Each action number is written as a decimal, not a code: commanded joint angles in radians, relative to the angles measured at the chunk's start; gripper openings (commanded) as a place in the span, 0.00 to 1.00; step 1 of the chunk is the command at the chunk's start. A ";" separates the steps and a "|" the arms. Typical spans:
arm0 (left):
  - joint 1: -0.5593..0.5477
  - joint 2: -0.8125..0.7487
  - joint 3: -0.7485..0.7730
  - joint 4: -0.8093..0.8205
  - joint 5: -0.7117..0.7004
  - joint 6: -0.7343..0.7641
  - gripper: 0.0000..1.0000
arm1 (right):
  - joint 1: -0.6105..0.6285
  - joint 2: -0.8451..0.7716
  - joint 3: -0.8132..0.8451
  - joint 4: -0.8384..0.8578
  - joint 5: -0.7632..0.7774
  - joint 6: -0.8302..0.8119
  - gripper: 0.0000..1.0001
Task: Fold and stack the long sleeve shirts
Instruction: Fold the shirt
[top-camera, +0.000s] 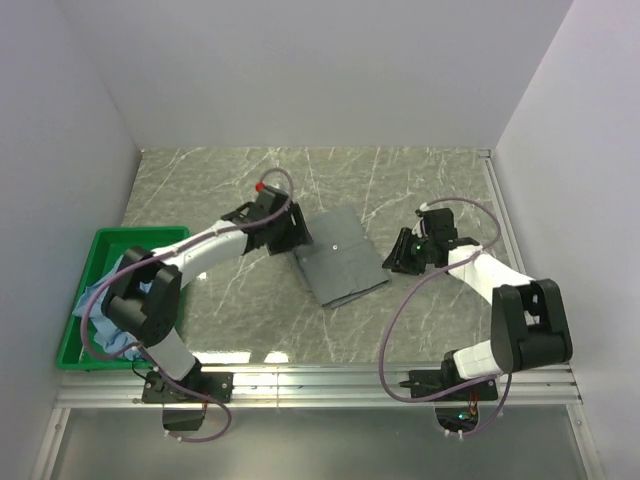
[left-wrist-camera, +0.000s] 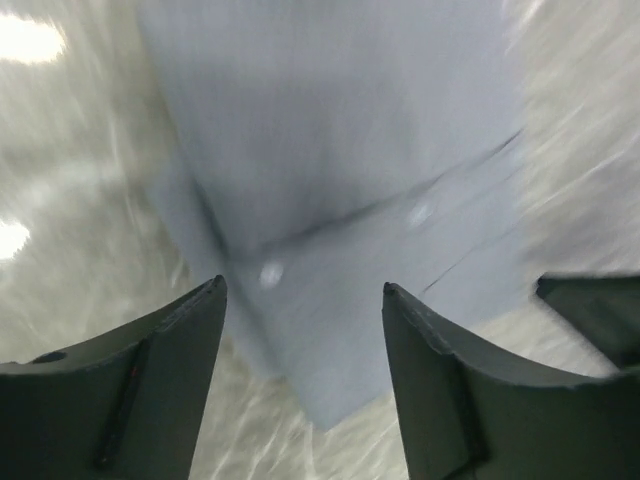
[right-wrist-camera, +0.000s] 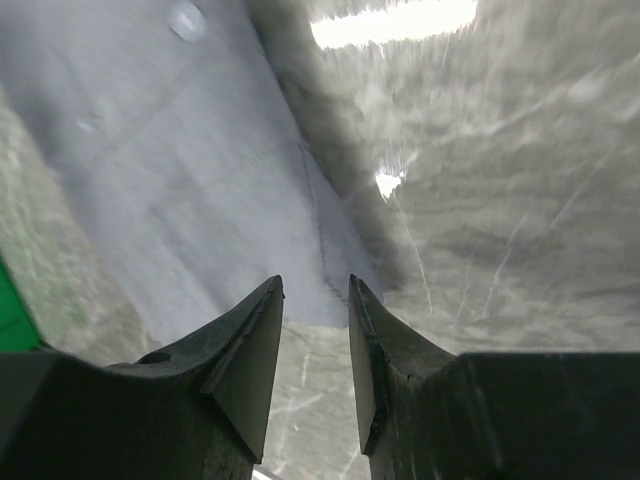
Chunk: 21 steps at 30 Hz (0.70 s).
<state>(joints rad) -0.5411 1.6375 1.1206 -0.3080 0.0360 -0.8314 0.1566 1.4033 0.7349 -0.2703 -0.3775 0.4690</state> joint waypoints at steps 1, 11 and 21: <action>-0.048 0.048 -0.045 -0.031 0.007 -0.044 0.67 | 0.037 0.043 0.021 -0.029 -0.020 -0.017 0.40; 0.007 0.272 0.134 -0.062 -0.069 0.060 0.47 | 0.245 0.173 0.110 -0.047 -0.106 0.060 0.08; 0.154 0.480 0.607 -0.155 -0.139 0.322 0.62 | 0.590 0.339 0.348 0.200 -0.236 0.300 0.25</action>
<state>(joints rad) -0.3962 2.1407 1.6451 -0.4316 -0.0612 -0.6041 0.6754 1.7164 0.9848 -0.1665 -0.5579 0.6994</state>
